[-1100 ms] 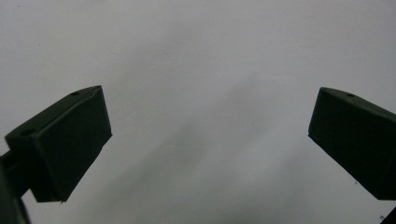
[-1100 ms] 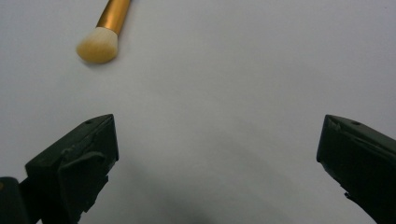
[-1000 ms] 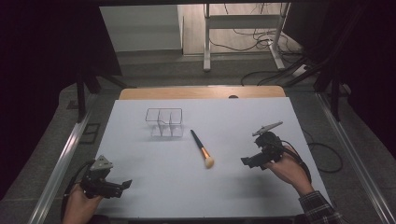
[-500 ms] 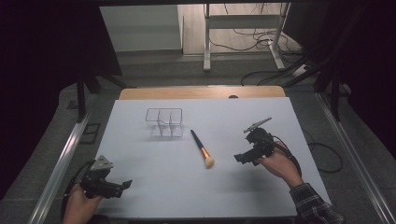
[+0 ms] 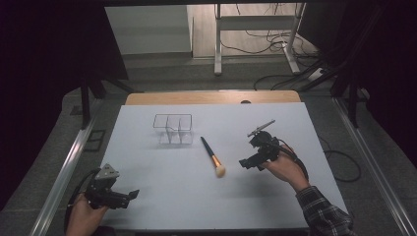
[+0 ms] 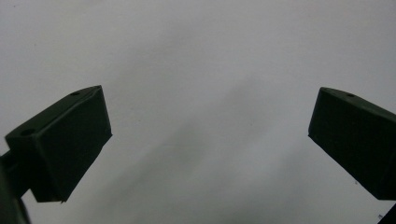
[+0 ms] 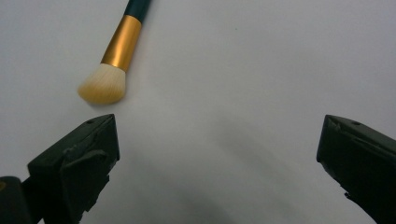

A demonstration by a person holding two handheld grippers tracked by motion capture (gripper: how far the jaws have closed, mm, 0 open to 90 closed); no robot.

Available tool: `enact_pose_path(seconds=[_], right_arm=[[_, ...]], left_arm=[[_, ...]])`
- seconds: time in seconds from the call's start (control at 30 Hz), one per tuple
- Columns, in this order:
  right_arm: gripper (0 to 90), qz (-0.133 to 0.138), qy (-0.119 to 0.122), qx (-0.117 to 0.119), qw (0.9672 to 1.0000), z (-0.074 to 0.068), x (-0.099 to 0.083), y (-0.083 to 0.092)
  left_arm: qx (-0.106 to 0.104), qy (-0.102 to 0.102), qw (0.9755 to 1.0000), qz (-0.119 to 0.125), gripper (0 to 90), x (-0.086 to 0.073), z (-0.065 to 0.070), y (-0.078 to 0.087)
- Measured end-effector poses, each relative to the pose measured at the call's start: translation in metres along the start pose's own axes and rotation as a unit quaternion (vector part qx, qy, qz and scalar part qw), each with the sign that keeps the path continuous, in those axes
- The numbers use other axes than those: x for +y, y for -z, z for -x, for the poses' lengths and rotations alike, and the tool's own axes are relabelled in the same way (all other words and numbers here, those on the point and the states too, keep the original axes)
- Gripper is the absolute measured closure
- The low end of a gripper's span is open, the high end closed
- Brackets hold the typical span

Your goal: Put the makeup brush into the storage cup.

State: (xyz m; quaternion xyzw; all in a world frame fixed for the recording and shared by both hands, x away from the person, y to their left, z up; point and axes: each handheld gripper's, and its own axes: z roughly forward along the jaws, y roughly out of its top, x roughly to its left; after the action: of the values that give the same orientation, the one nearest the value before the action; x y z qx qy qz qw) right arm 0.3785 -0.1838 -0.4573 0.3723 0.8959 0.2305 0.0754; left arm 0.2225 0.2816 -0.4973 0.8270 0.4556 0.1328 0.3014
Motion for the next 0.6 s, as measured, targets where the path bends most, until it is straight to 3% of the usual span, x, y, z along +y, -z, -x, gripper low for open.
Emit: enact_pose_path(seconds=[0.6], right_arm=[[0.0, -0.009, 0.014, 0.005, 0.9999, -0.012, 0.026, -0.017]], left_arm=[[-0.002, 0.001, 1.0000, 0.004, 0.0, 0.000, -0.001, 0.000]])
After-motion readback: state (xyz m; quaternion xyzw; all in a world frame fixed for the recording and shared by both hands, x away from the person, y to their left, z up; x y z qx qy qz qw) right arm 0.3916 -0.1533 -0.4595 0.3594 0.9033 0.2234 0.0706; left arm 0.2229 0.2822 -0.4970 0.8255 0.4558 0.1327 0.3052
